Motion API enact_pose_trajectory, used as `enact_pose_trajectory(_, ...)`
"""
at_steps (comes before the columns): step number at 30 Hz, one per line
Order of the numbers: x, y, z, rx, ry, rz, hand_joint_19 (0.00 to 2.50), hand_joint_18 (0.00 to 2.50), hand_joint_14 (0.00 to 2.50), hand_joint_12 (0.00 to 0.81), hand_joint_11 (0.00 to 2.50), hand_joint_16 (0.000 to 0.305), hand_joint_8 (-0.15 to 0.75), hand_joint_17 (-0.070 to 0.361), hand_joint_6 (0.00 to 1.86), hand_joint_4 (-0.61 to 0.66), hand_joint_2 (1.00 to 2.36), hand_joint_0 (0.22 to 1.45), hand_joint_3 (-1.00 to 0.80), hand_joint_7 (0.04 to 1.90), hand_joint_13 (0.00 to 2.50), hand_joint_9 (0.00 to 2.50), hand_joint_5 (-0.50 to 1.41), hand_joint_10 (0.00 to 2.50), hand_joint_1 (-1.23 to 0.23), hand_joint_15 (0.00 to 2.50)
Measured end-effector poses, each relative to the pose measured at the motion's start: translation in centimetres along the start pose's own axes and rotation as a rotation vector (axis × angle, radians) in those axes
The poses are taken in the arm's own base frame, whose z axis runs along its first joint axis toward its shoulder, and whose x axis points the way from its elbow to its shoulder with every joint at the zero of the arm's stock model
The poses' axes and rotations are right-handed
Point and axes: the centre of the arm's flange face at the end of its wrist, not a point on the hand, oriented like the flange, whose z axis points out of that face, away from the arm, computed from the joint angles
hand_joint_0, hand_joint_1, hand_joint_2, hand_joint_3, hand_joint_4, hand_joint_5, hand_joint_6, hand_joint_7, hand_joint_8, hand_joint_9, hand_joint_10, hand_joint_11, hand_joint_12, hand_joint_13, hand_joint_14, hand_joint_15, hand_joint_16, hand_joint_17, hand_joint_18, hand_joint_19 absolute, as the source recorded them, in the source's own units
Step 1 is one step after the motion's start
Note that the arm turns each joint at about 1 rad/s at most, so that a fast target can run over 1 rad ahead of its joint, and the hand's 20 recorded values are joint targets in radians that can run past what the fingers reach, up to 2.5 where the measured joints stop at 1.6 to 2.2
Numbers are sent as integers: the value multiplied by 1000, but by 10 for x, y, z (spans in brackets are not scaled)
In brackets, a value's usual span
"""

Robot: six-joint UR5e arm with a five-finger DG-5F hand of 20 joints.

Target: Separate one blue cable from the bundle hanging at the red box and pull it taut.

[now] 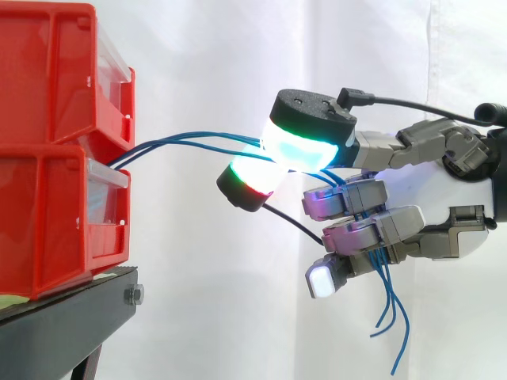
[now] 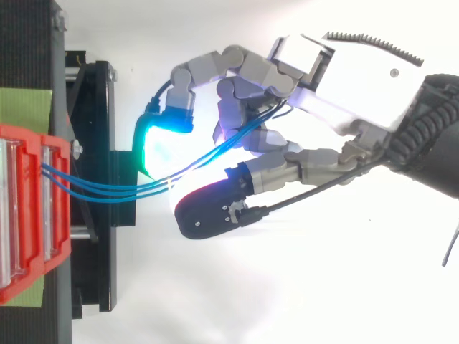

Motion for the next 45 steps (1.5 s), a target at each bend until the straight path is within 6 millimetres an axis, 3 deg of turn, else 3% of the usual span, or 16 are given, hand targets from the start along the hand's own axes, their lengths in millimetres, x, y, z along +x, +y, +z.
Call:
enact_pose_trajectory(10,0,0,0,1,1,1,825,677,1891,288,1404,45,123,102,819,-175,1000,720,-500,1011,796,513,-261,1810,-935,1120)
enact_pose_trajectory(13,1,0,0,0,1,2,863,675,1923,296,1389,46,128,103,813,-141,1000,593,-500,1023,796,536,-258,1800,-861,1098)
enact_pose_trajectory(17,1,0,0,0,1,2,883,687,1986,314,1362,49,152,110,816,-111,1000,527,-500,999,796,577,-255,1814,-762,1050)
enact_pose_trajectory(24,1,0,0,0,1,2,888,691,2014,322,1346,49,152,111,817,-115,1000,516,-500,976,793,594,-254,1808,-764,1033)
enact_pose_trajectory(36,1,0,0,0,1,2,892,680,1993,319,1440,49,155,110,797,-137,1000,529,-500,1008,791,636,-245,1718,-628,1054)
enact_pose_trajectory(45,1,0,0,0,1,2,879,709,2123,358,1260,56,199,125,805,-102,1000,442,-500,956,766,580,-251,1929,-796,936)
